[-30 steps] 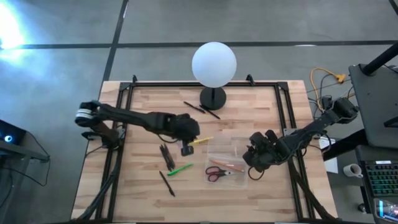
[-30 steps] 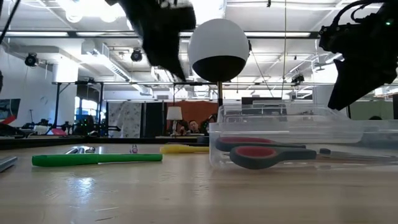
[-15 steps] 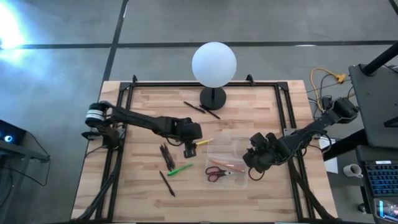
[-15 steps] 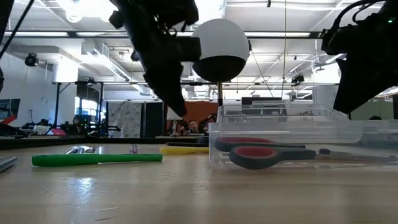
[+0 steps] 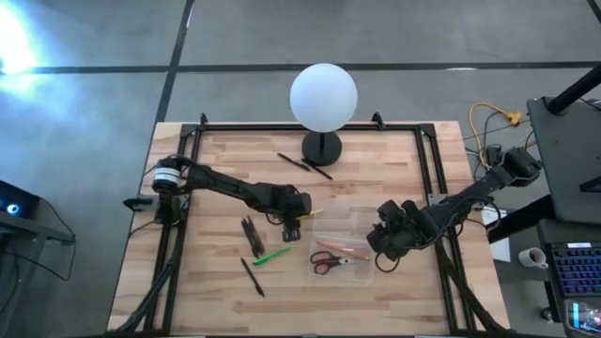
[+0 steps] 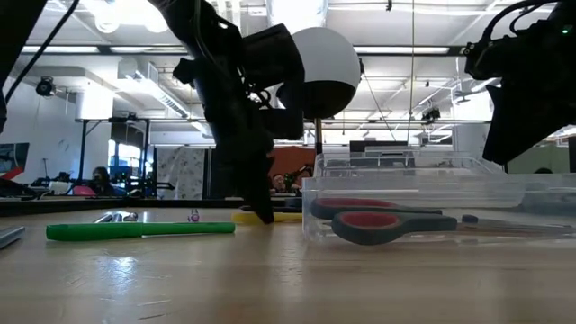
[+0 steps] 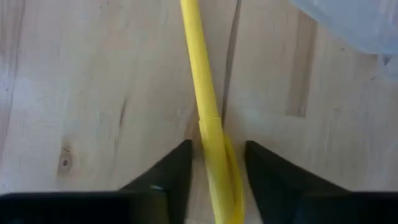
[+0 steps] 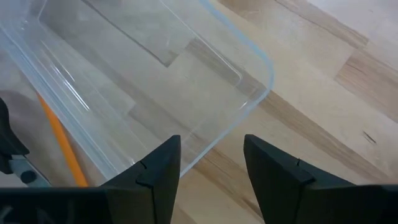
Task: Pick & place school supplies into a supply box
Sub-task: Put the yellow pen into the transparent supply box
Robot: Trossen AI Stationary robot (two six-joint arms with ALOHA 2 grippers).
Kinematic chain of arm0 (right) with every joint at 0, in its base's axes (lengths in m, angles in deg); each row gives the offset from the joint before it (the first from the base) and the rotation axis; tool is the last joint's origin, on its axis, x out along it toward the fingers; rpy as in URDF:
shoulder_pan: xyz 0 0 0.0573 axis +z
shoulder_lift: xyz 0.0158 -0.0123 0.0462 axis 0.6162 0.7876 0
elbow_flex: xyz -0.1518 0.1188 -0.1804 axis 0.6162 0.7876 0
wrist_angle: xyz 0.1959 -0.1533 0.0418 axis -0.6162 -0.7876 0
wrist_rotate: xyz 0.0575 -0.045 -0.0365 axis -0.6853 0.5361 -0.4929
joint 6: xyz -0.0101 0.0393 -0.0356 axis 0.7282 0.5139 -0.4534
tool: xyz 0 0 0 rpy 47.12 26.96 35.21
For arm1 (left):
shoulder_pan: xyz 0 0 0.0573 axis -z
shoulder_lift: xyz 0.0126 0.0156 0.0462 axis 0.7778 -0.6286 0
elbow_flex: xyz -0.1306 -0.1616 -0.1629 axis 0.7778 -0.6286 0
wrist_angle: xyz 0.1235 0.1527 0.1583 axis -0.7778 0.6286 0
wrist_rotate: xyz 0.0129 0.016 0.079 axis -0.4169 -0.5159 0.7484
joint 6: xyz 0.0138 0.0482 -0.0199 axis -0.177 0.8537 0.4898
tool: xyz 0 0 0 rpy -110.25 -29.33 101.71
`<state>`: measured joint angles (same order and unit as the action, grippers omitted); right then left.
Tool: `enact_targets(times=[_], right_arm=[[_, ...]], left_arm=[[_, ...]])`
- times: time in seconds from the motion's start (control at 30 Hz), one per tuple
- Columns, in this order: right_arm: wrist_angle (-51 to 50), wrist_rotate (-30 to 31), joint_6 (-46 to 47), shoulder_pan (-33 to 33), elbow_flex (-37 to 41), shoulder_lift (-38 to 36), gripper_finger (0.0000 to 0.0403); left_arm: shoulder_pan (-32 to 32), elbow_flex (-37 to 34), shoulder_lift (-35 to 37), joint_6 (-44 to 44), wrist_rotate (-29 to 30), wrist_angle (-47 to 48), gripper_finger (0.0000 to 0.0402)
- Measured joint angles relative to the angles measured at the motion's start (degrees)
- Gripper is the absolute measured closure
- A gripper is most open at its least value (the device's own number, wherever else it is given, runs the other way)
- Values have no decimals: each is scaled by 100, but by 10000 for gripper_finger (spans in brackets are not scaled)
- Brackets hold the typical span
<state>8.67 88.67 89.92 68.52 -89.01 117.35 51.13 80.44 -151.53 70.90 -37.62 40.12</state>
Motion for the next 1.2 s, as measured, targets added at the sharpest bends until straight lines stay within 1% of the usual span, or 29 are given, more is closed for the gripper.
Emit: enact_targets(times=[0.13,0.17,0.23,0.3,0.53,0.63,0.67,0.73,0.83,0.9,0.97,1.03,1.1,1.2], right_arm=[[-4,-6,-4,0,9,0,238],[-6,-6,-10,0,11,0,239],[-6,-6,-24,0,15,0,242],[-10,-6,-54,0,19,0,245],[-23,126,-332,0,22,0,252],[-35,252,-391,-2,26,0,252],[-37,308,-393,-2,31,0,252],[-47,366,-410,-2,35,0,253],[-52,463,-429,-2,37,0,256],[-64,468,-482,-7,47,0,257],[-65,468,-544,-7,61,0,257],[-74,466,-587,-10,76,2,255],[-109,466,-585,-14,77,2,253],[-168,412,-584,-17,79,2,253]], left_arm=[[-9,-2,-206,94,6,46,368],[-7,-2,-212,84,12,68,377],[4,0,-210,19,-4,100,378],[19,3,-54,-136,-27,244,378],[24,-105,1095,-755,-75,1216,382],[60,-67,1858,-1161,77,1143,400],[90,-80,2070,-1281,188,1197,396],[180,-95,2380,-1360,292,1119,394],[343,-44,2662,-1362,390,815,395],[387,103,2677,-1368,432,679,396],[378,87,2449,-1368,715,683,398],[347,56,2071,-1373,951,719,401],[277,86,1647,-1442,873,726,390],[241,370,1054,-1979,308,585,351]])
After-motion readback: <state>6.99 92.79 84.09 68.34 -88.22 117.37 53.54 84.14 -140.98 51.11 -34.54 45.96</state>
